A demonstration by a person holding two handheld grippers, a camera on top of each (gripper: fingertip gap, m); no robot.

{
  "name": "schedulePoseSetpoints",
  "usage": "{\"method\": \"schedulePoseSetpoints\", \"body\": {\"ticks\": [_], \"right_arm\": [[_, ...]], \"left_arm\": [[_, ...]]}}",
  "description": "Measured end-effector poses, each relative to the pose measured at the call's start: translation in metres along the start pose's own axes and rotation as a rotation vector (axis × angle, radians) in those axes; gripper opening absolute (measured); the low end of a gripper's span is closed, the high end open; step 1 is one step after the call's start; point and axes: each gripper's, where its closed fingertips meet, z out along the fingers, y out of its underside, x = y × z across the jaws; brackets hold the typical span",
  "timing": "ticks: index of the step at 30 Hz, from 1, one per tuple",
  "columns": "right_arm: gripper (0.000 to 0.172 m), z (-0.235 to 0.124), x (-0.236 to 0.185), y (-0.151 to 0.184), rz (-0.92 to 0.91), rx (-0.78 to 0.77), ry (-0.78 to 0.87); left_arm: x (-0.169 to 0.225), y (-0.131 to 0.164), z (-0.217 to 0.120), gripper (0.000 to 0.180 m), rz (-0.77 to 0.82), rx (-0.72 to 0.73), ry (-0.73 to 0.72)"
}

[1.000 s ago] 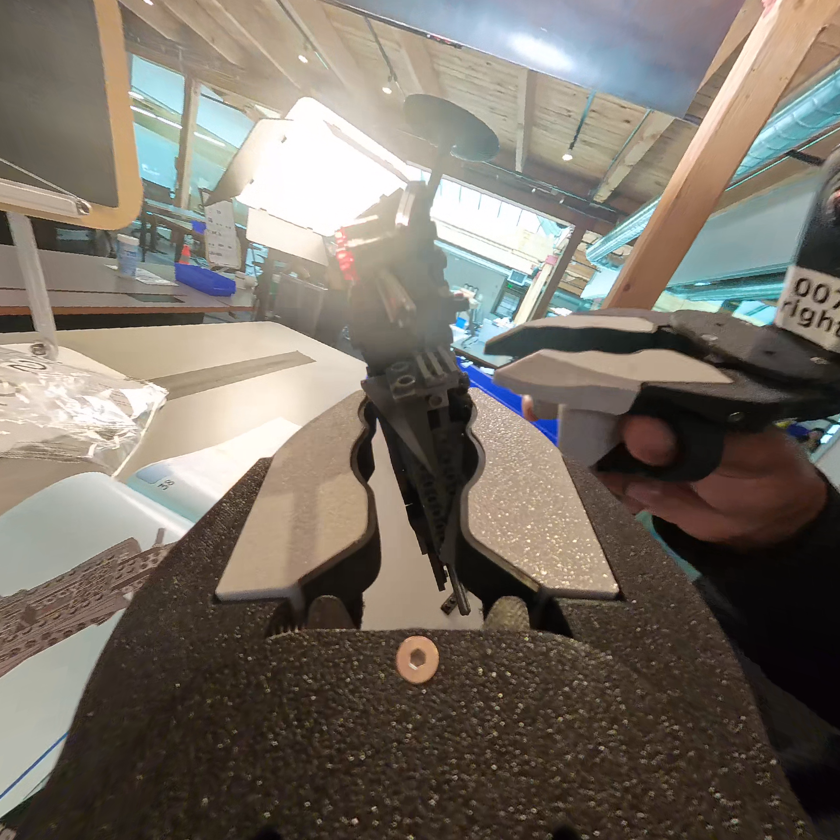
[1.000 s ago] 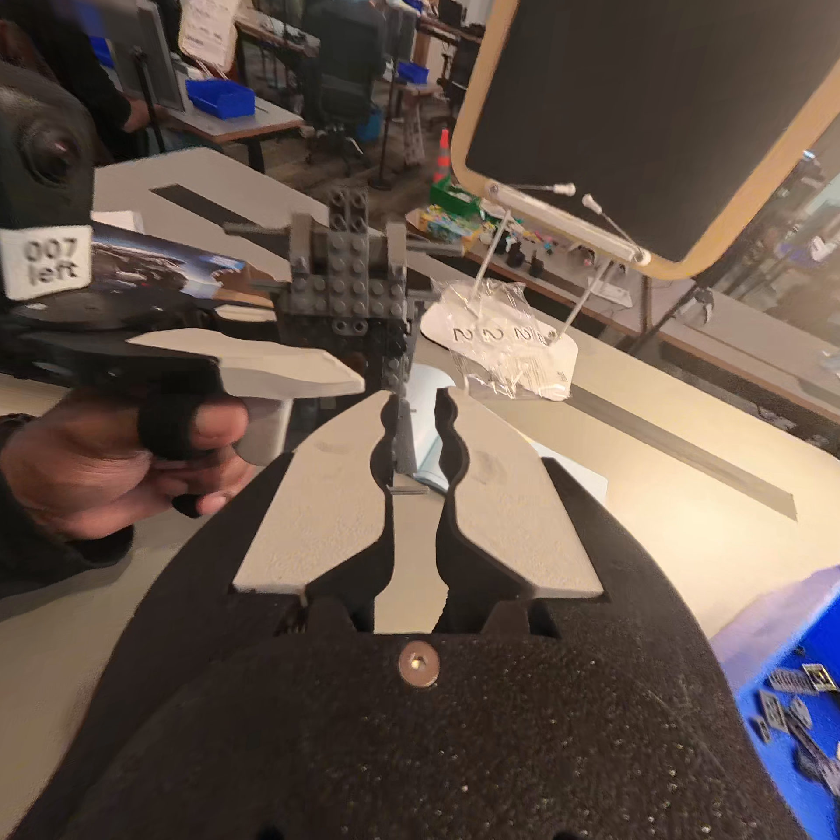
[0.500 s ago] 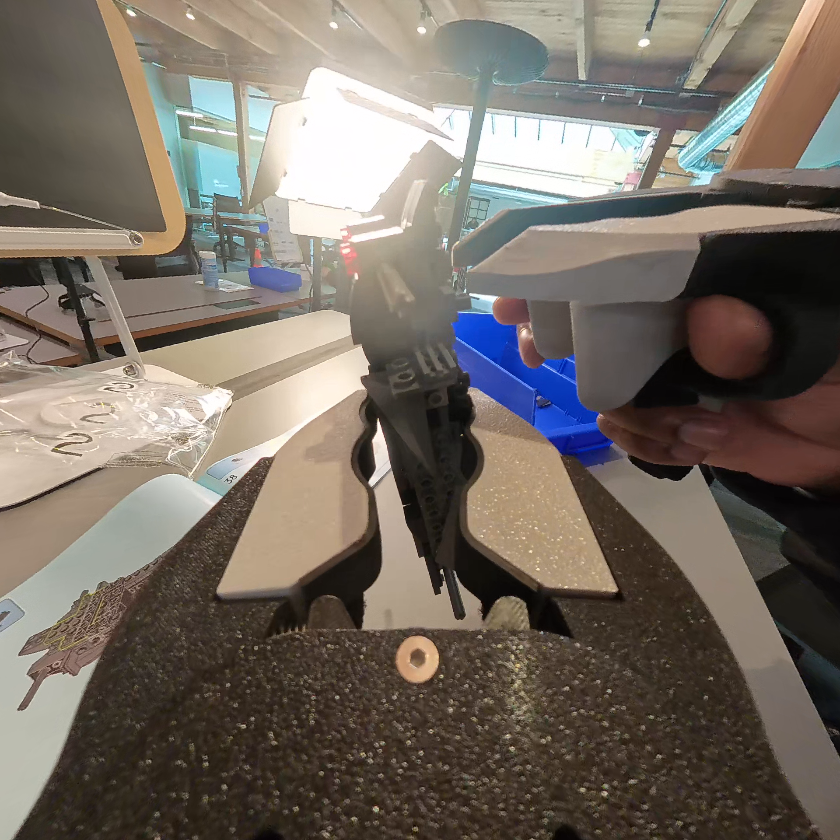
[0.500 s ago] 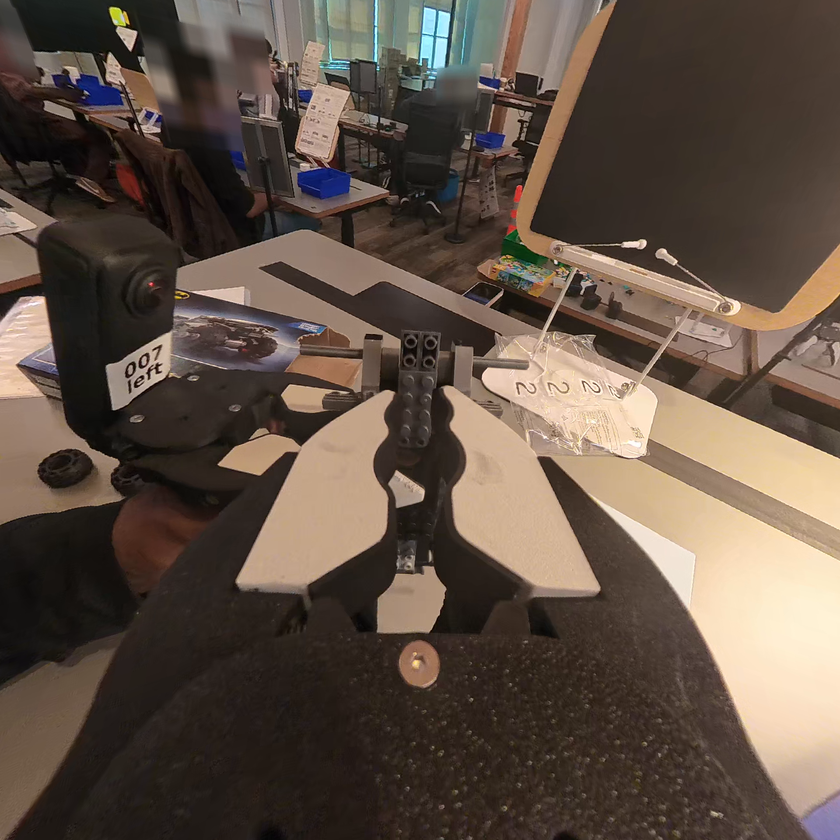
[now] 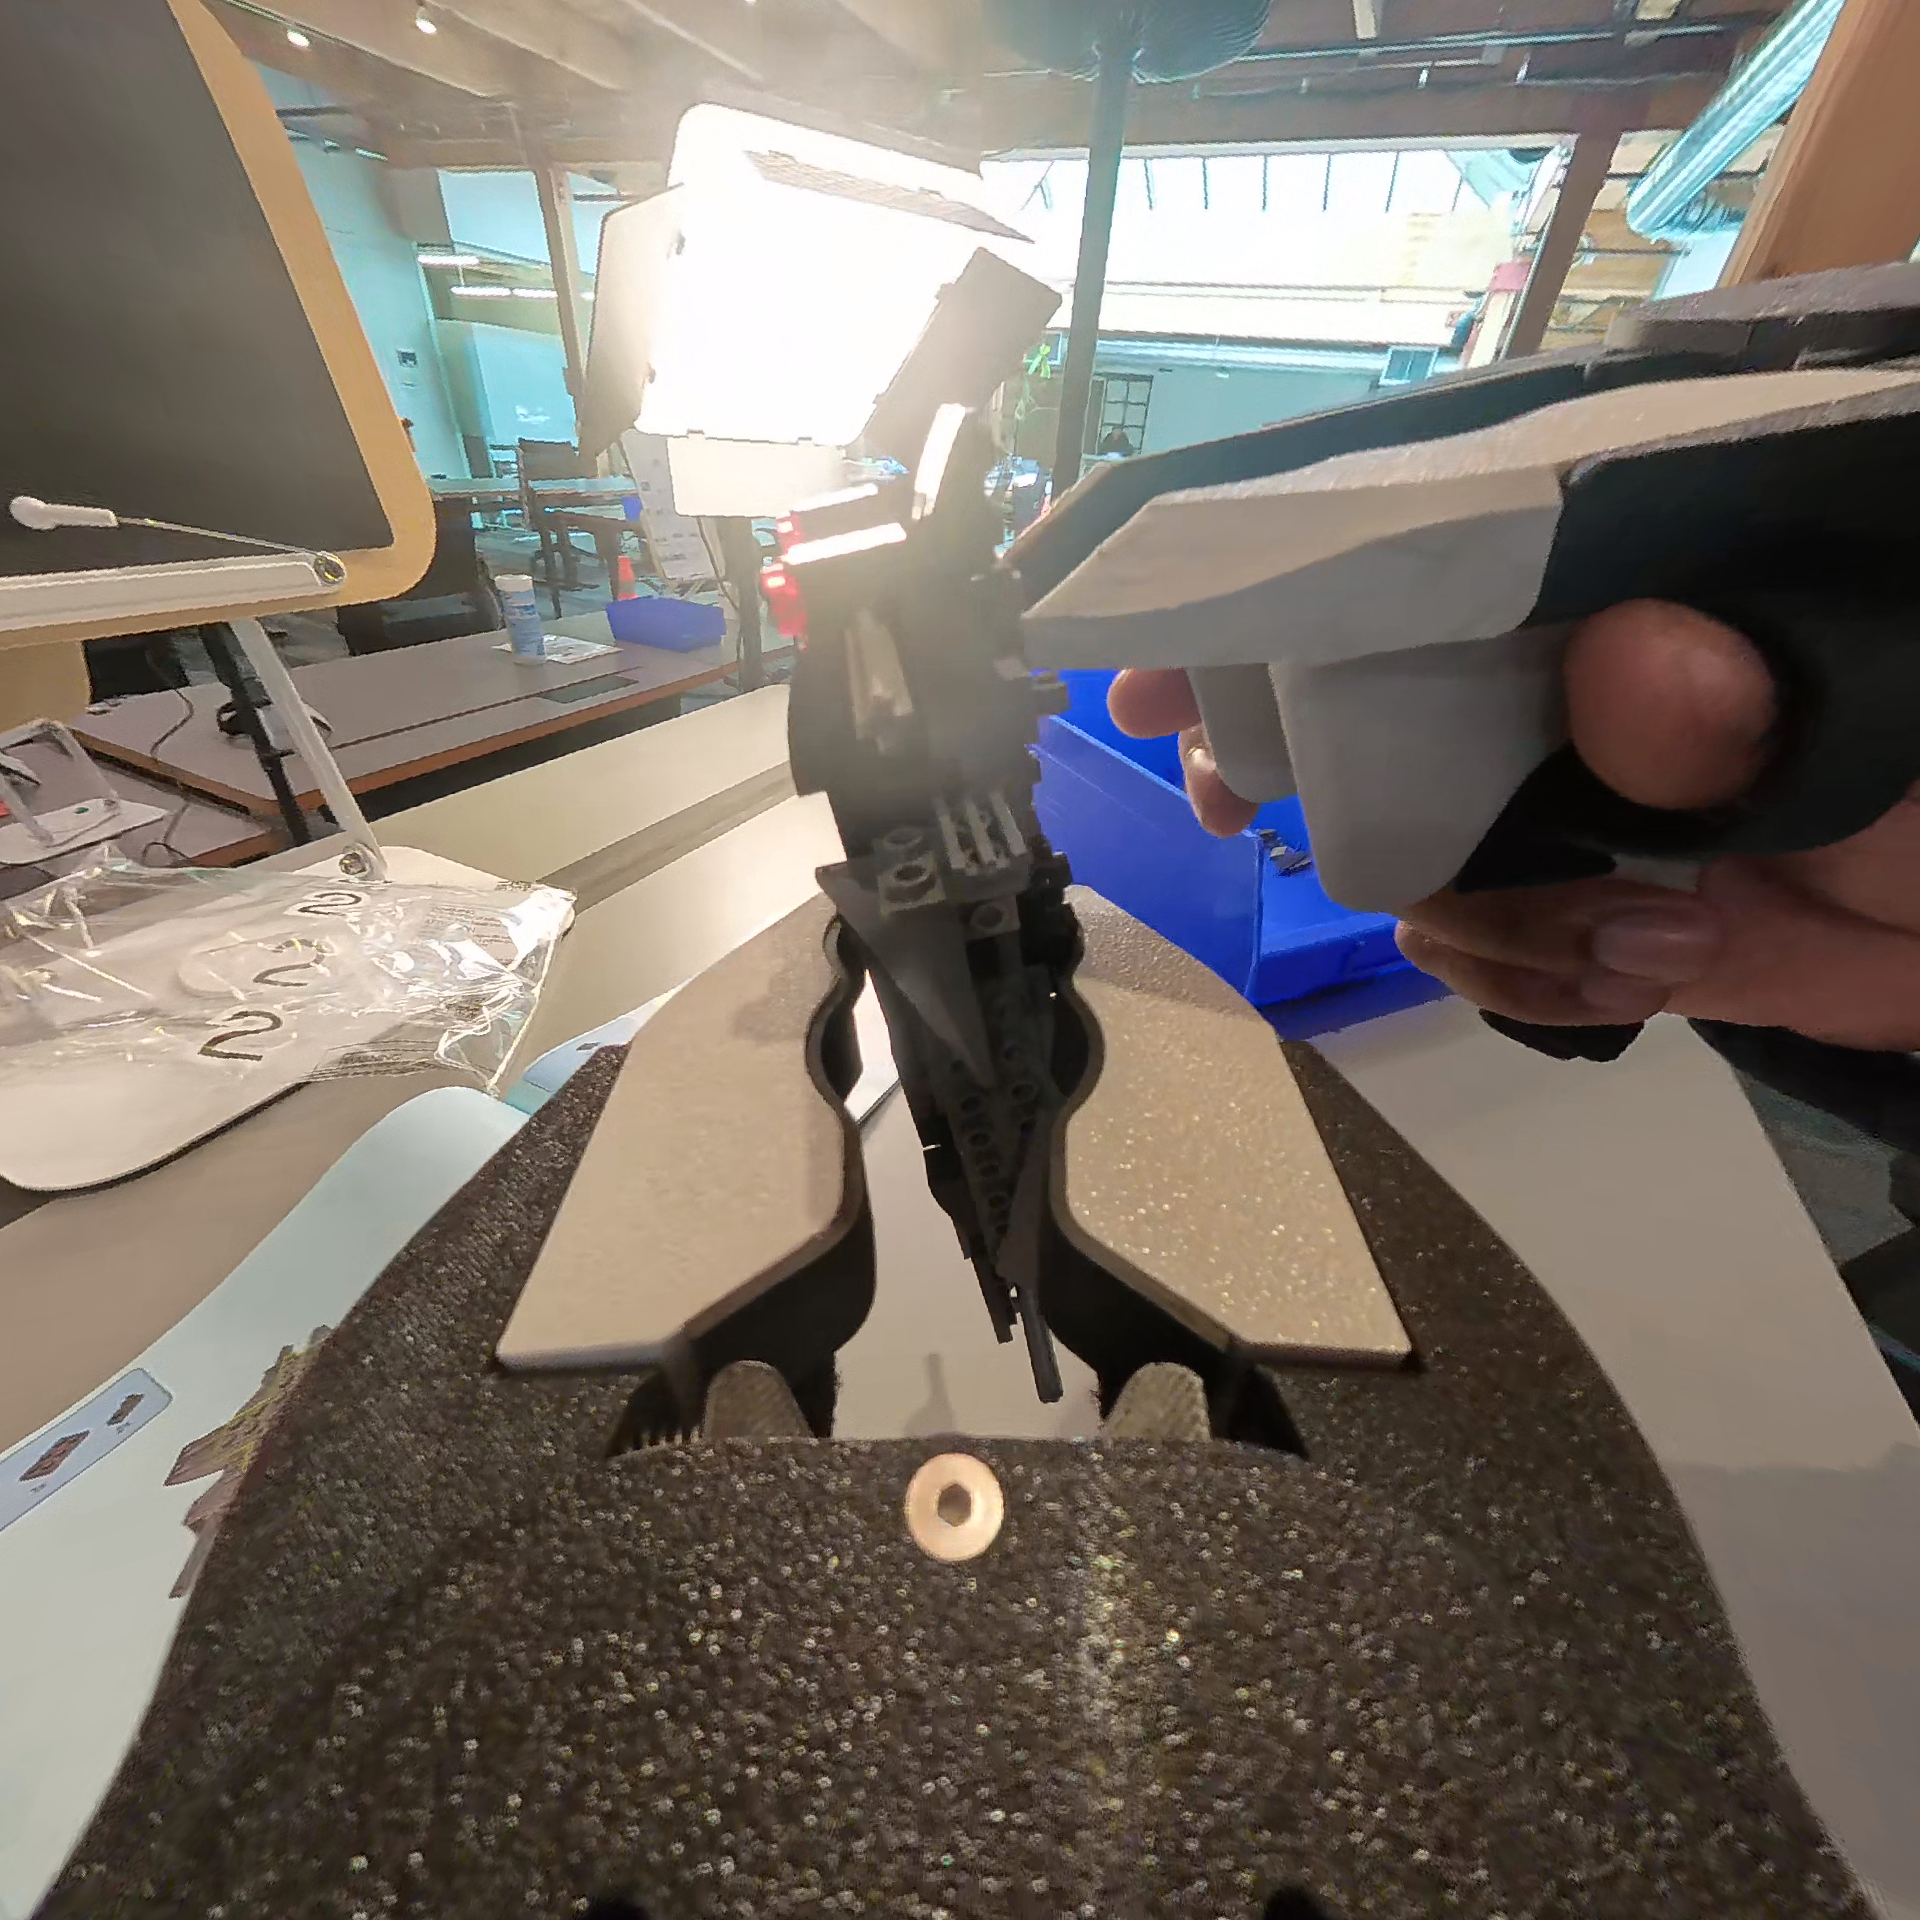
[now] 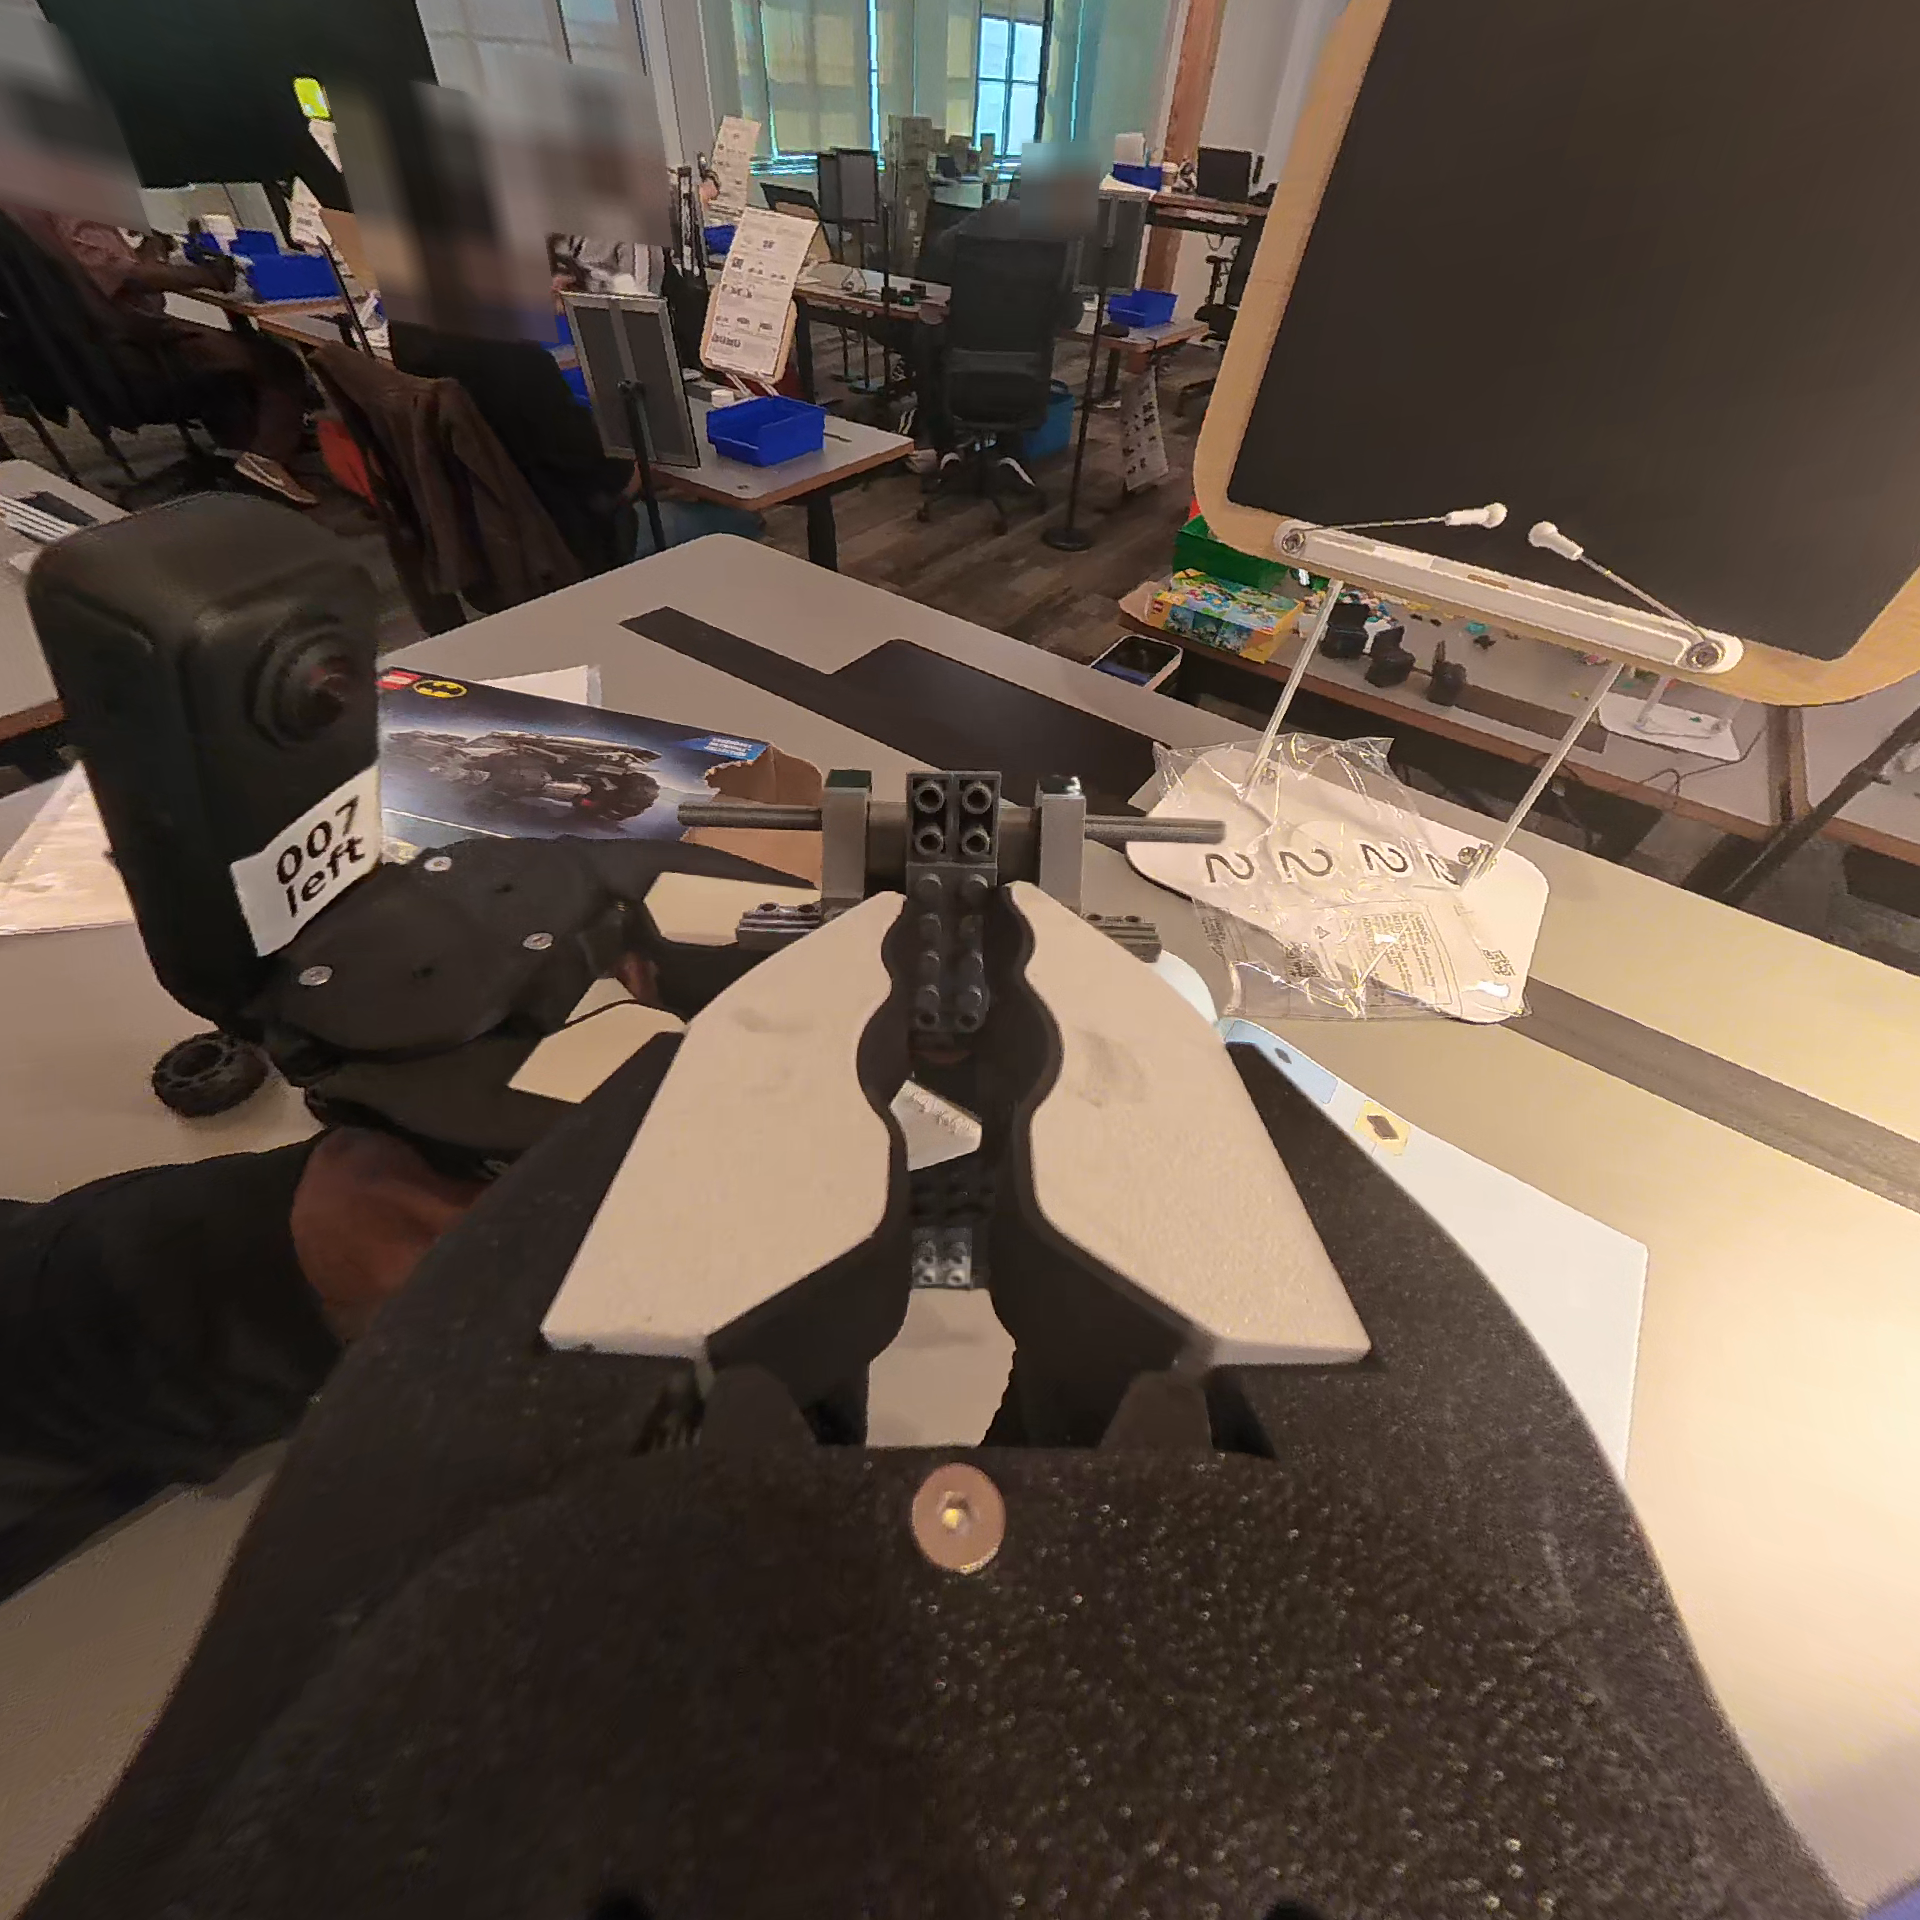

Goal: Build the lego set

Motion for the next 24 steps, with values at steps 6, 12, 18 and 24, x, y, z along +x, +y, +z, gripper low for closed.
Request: {"method": "schedulePoseSetpoints", "body": {"ticks": [6,12,18,24], "right_arm": [[0.011,-0.0004,-0.0022,0.0010,0.013,0.004,-0.011],[0.010,0.0003,-0.0045,0.0011,0.014,-0.001,-0.006],[0.010,0.0011,-0.0042,0.0018,0.015,-0.007,0.006],[0.011,0.0005,-0.0027,0.0041,0.023,-0.021,0.004]], "left_arm": [[-0.0039,0.0011,-0.0007,0.033,0.082,-0.031,-0.049],[-0.0072,0.0019,-0.0009,0.033,0.145,-0.060,-0.105],[-0.0089,0.0025,-0.0009,0.033,0.168,-0.077,-0.129],[-0.0081,0.0046,0.0000,0.034,0.193,-0.091,-0.133]]}}
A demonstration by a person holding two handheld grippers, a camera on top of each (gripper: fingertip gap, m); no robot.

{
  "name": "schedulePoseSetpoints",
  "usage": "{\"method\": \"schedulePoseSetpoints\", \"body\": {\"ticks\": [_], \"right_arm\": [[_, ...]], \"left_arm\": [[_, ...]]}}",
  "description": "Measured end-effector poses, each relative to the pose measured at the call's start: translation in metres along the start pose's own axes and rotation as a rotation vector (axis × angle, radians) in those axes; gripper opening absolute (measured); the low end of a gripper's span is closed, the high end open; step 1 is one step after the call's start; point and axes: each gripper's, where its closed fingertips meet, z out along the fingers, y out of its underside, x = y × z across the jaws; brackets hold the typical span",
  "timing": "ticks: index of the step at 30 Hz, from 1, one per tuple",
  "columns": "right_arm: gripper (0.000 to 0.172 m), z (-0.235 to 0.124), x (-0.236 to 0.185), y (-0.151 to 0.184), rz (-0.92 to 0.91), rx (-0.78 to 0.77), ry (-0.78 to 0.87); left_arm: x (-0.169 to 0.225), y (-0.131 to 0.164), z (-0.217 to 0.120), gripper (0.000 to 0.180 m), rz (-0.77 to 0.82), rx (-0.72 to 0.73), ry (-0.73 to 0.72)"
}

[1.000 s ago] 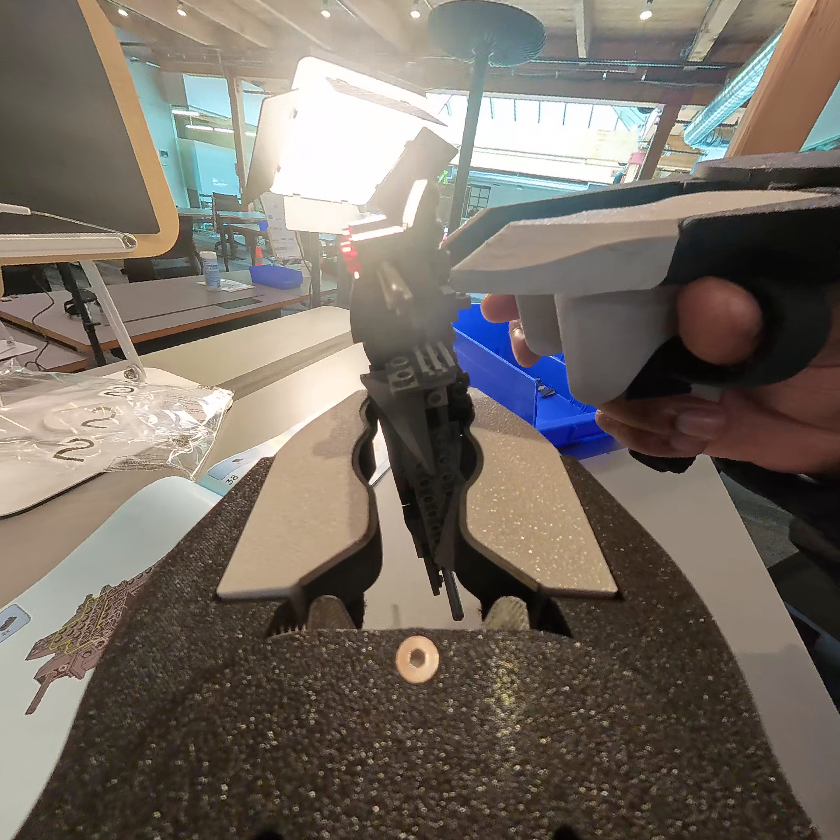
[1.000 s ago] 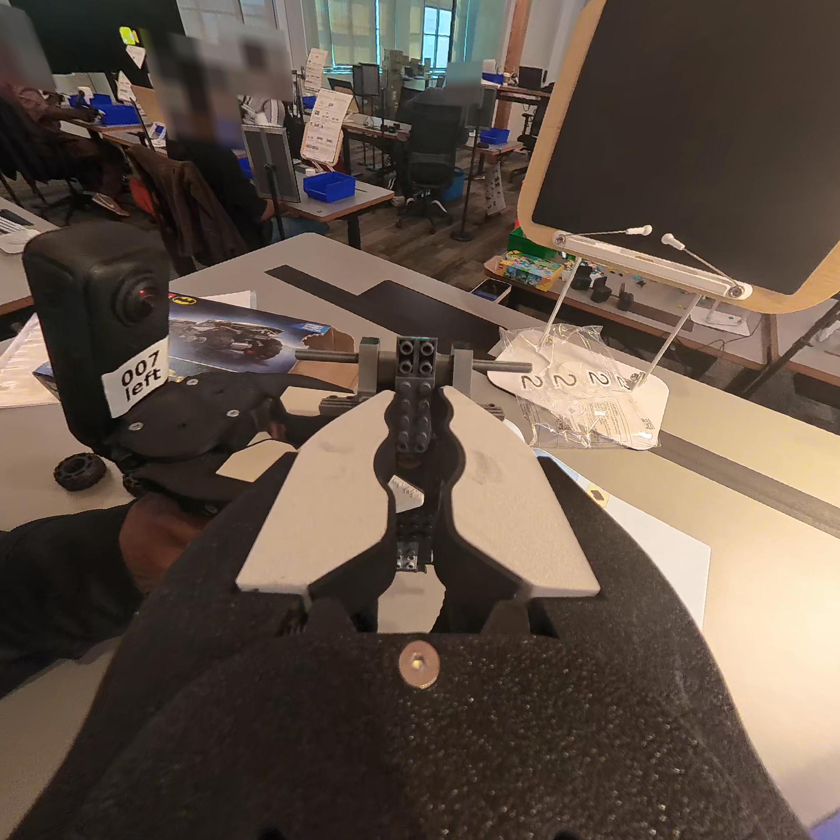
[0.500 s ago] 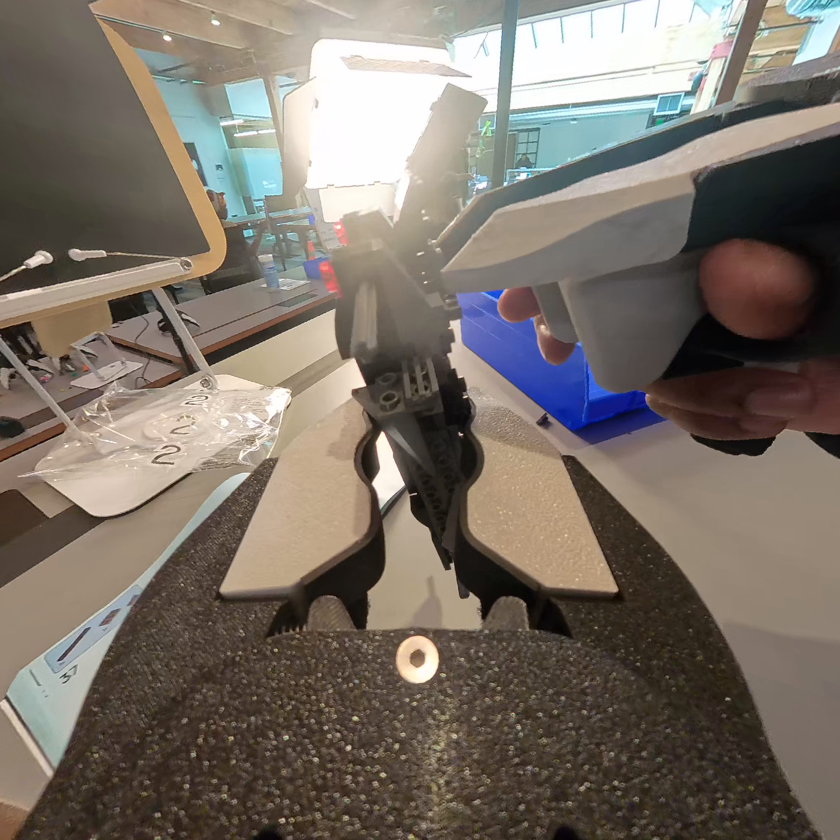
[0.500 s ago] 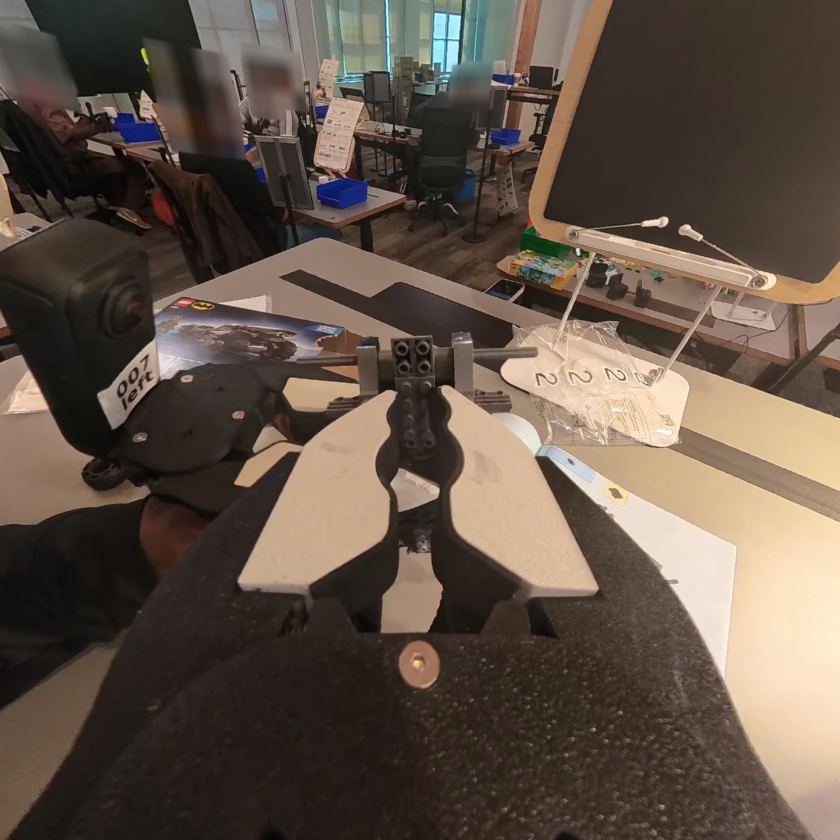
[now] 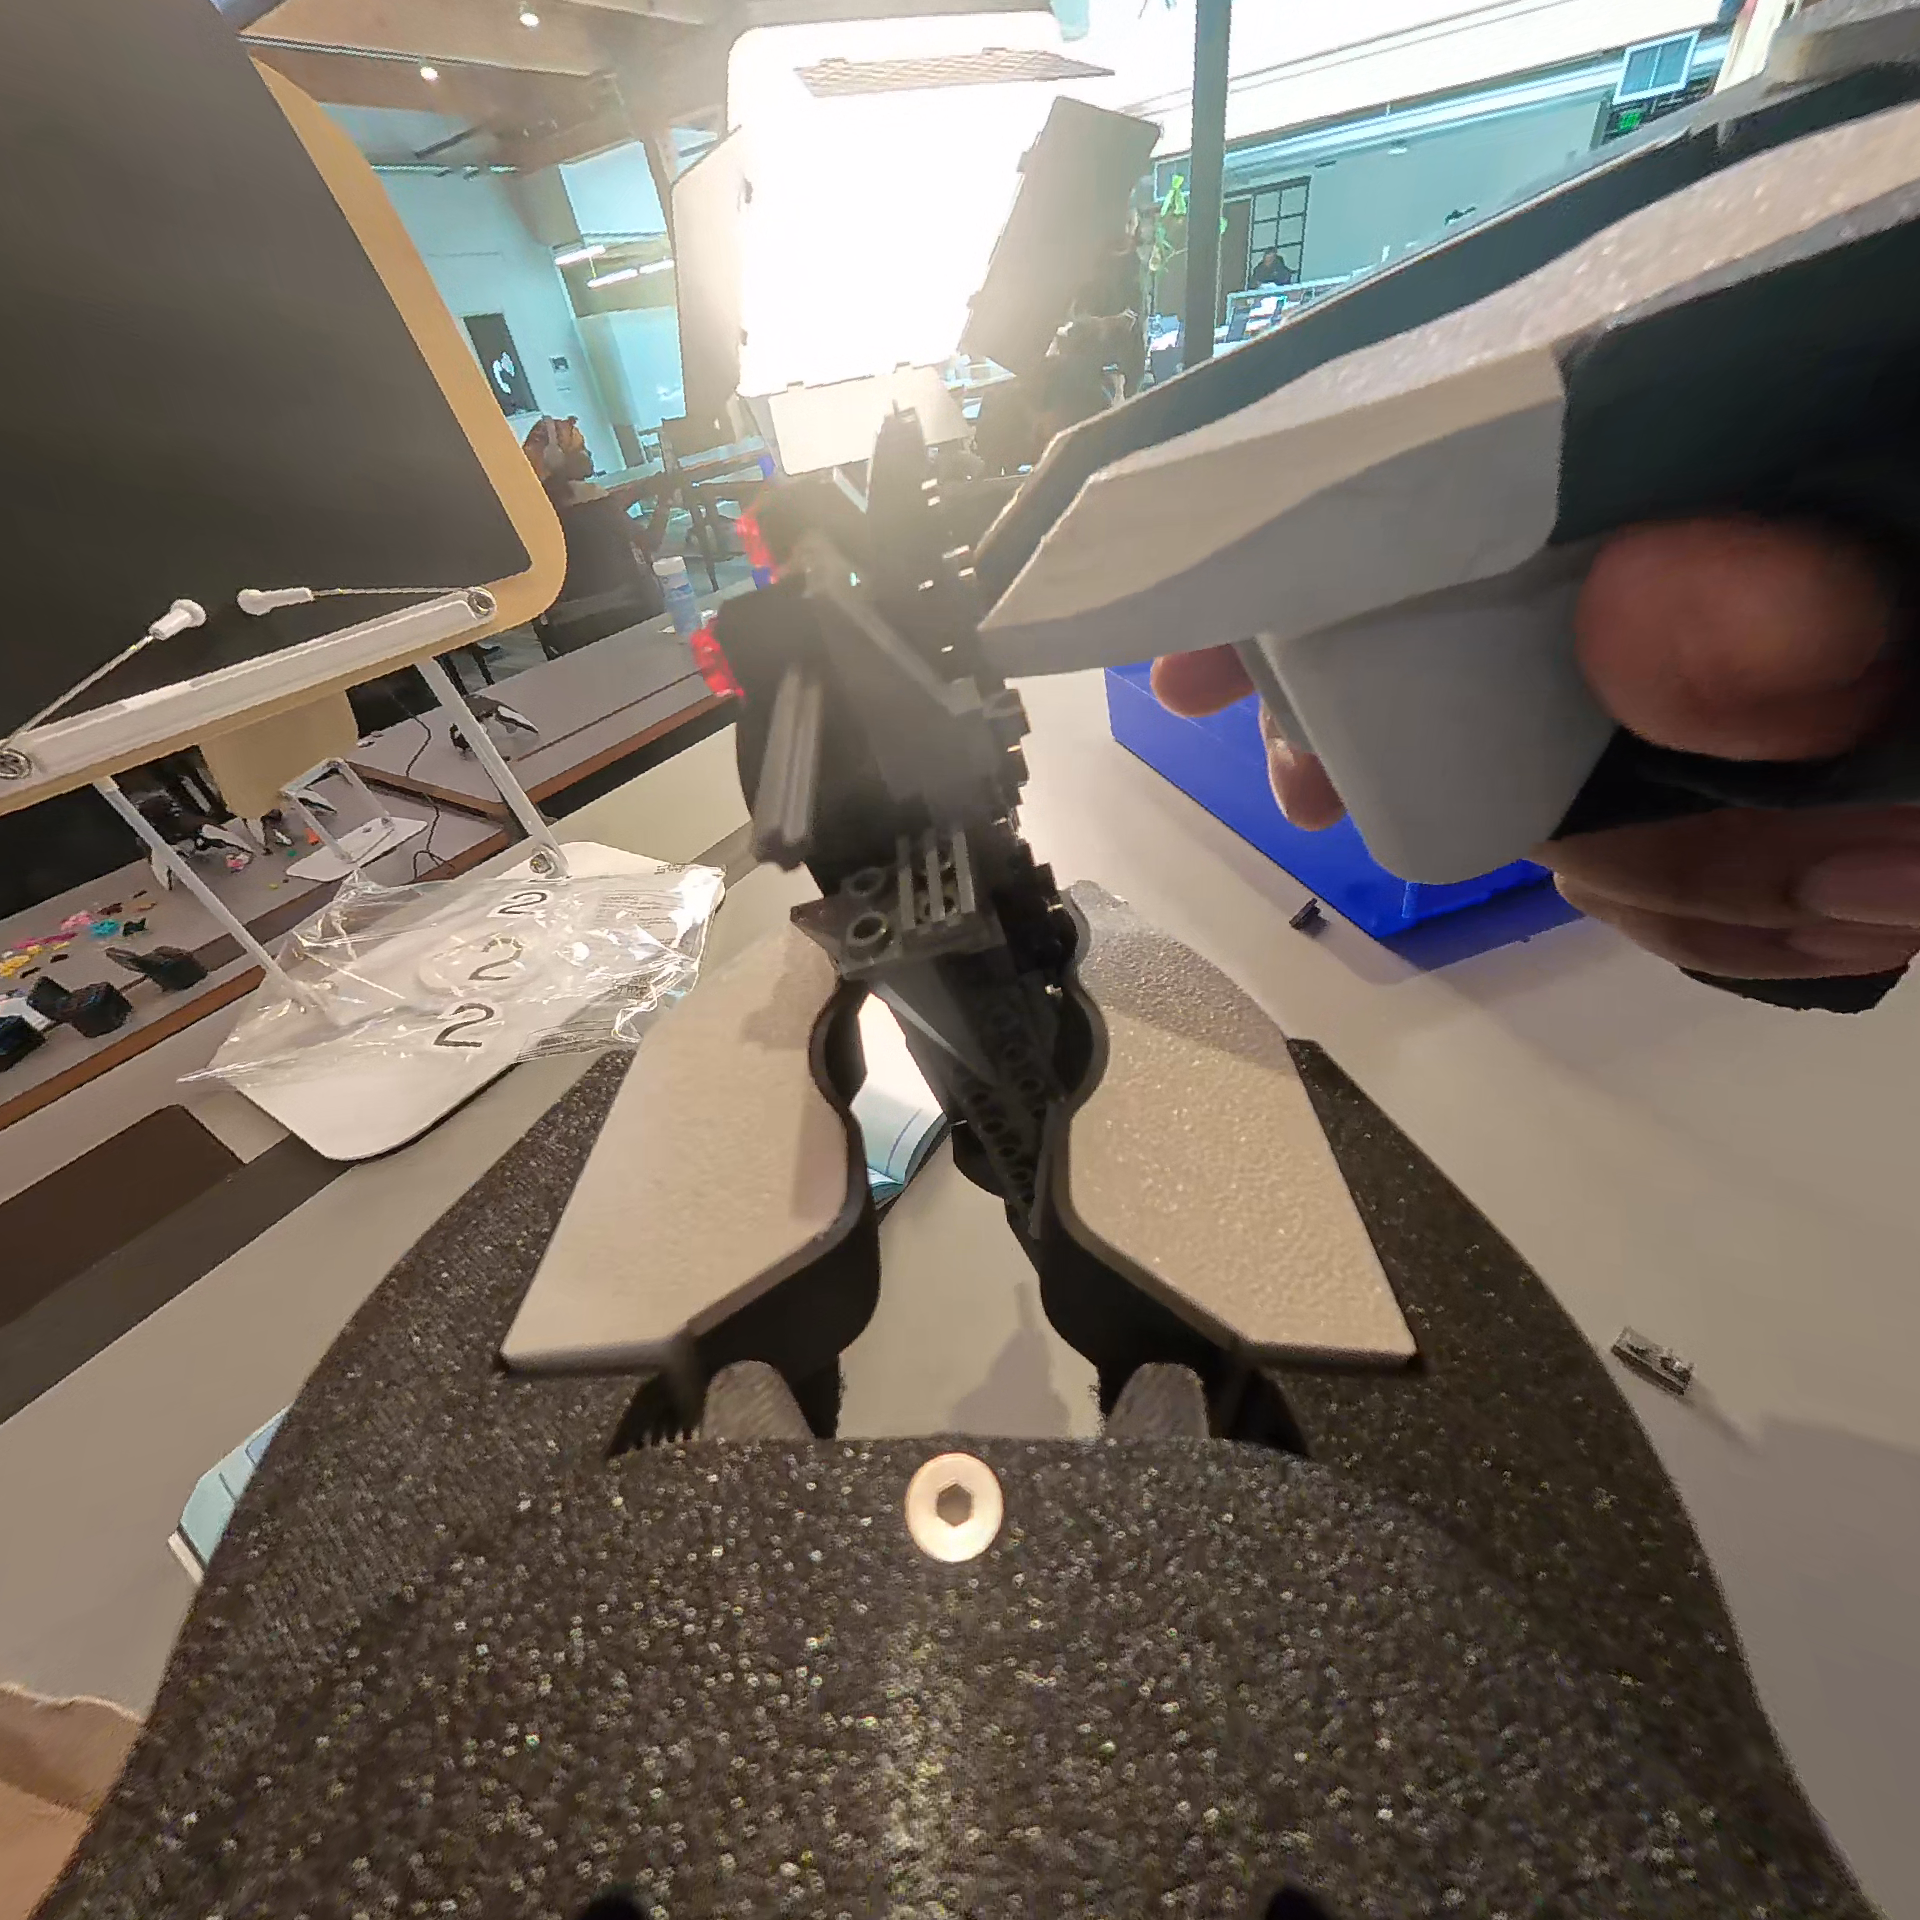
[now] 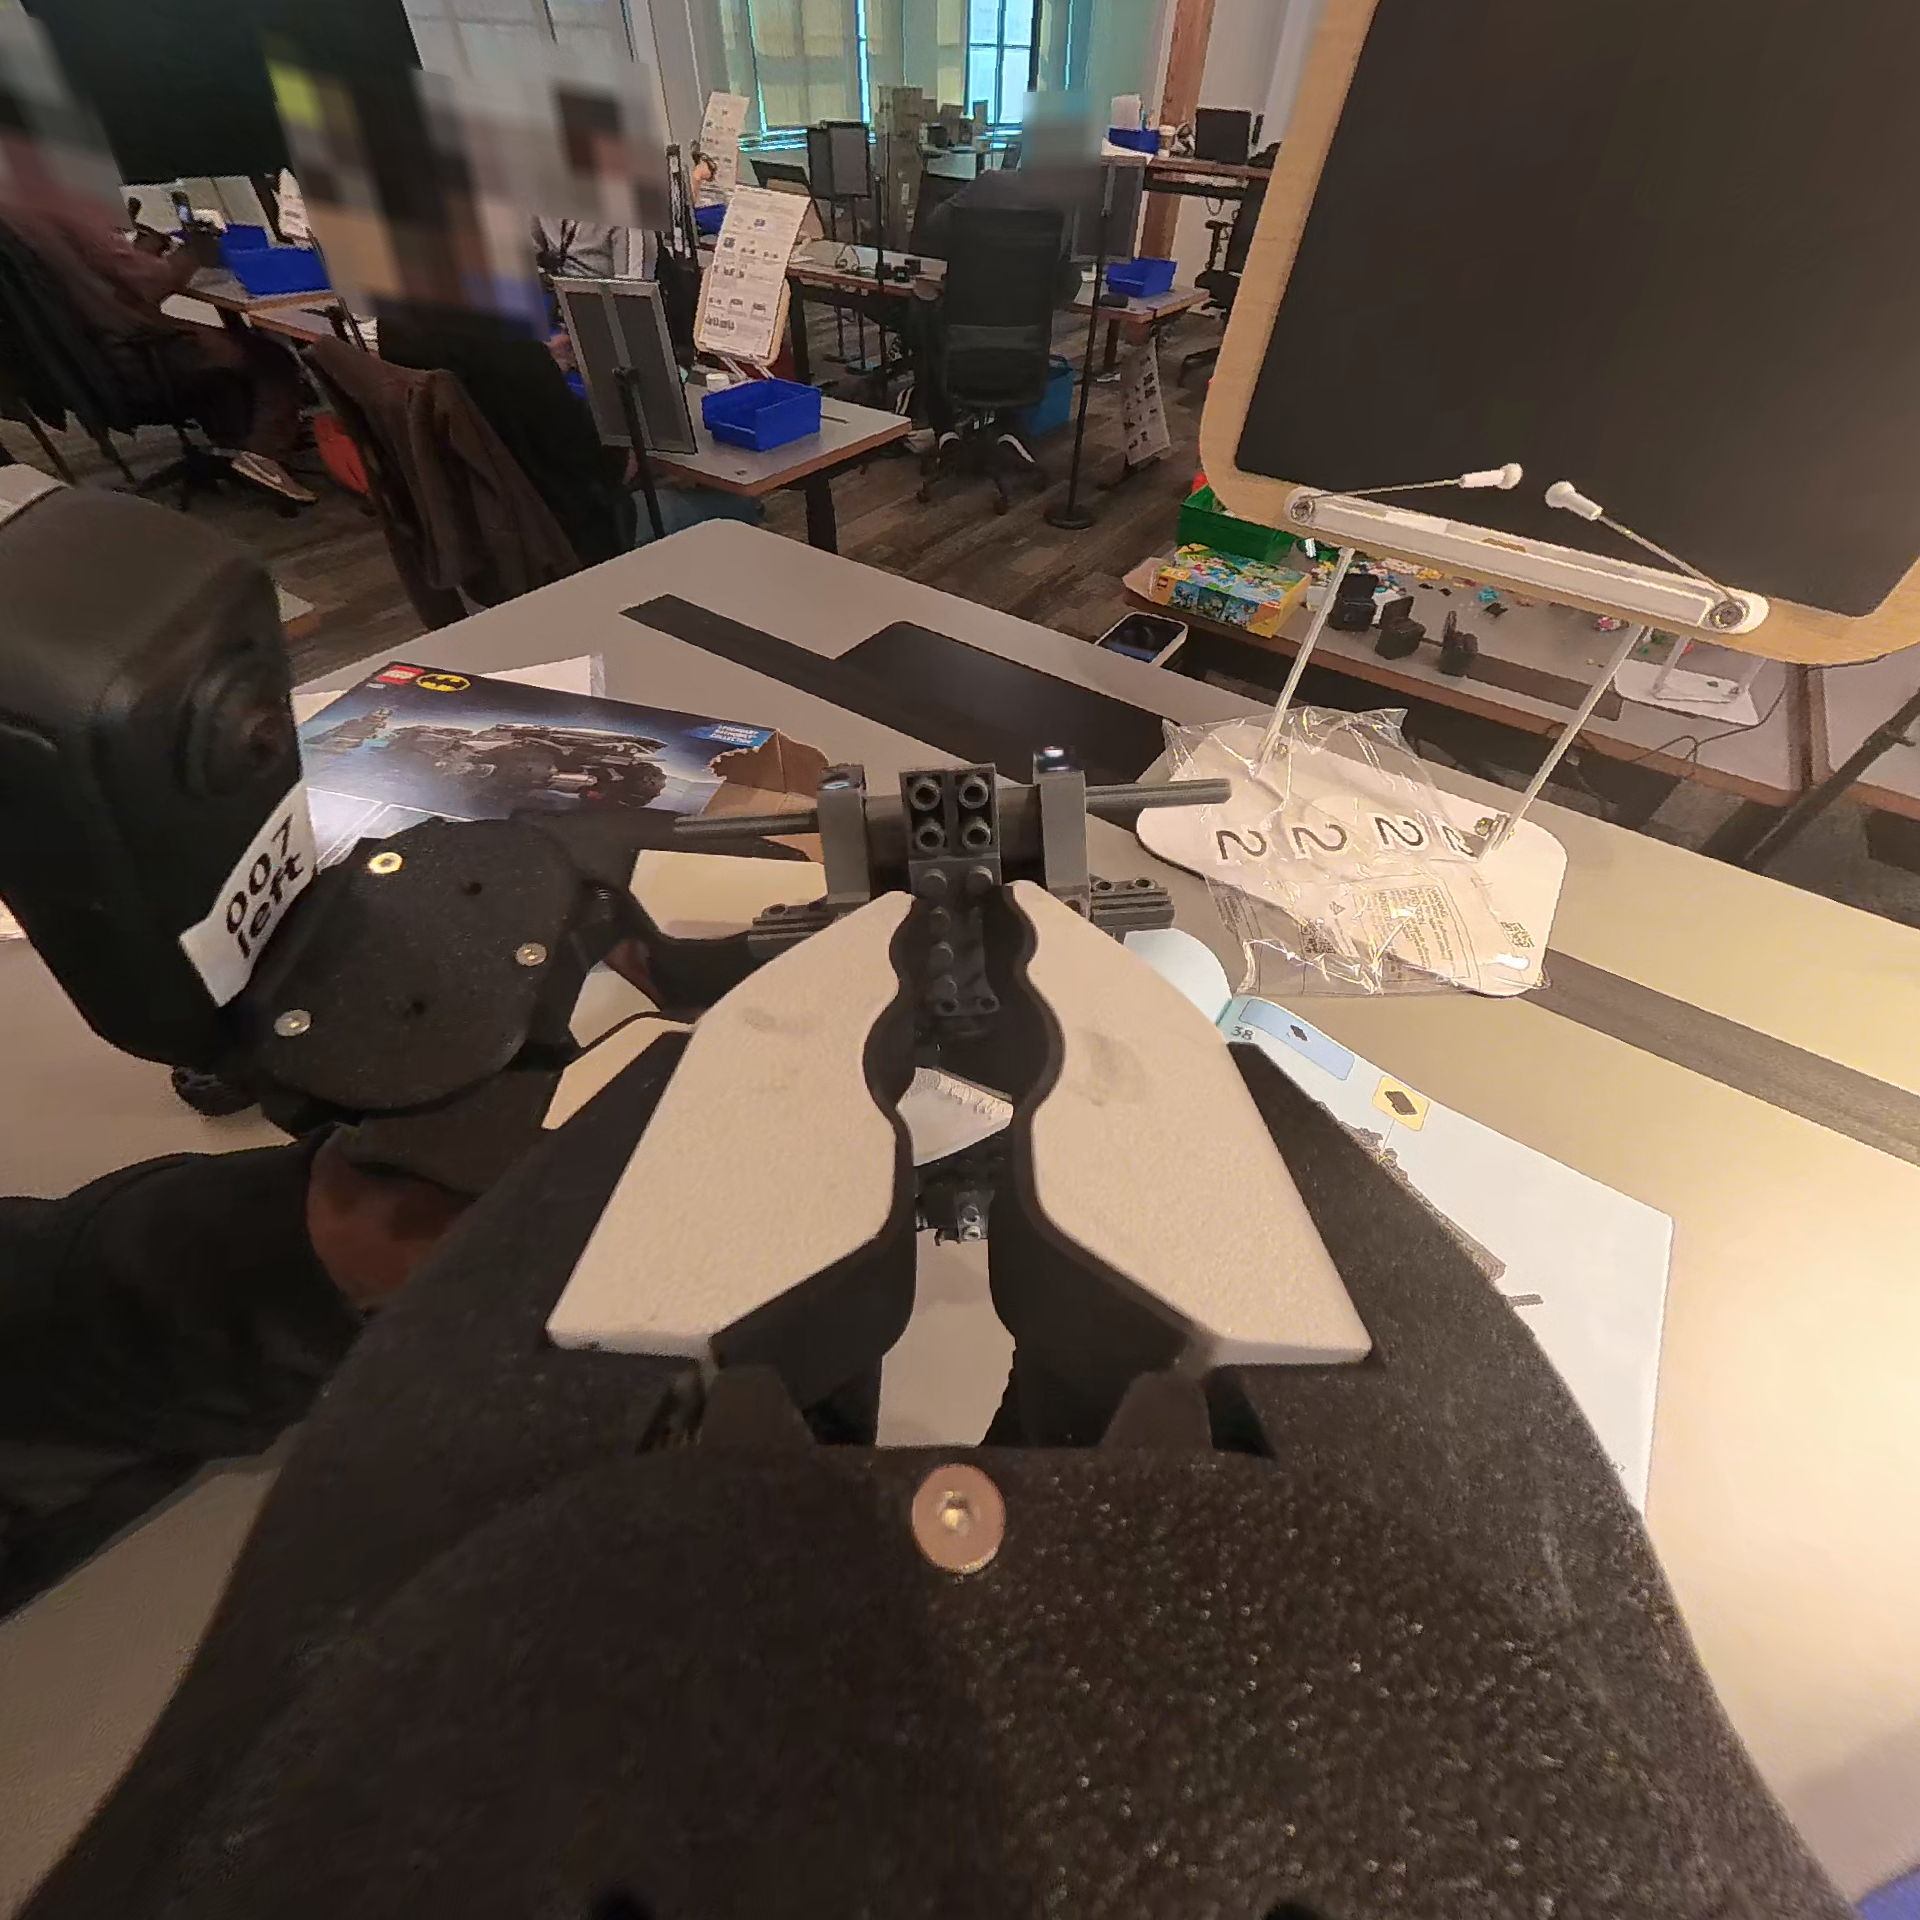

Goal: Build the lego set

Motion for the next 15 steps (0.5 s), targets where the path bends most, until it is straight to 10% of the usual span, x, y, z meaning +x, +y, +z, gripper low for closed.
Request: {"method": "schedulePoseSetpoints", "body": {"ticks": [15], "right_arm": [[0.011,-0.0001,0.0046,0.0018,0.039,0.005,0.006]], "left_arm": [[-0.0024,0.0009,-0.0001,0.033,0.010,-0.005,-0.003]]}}
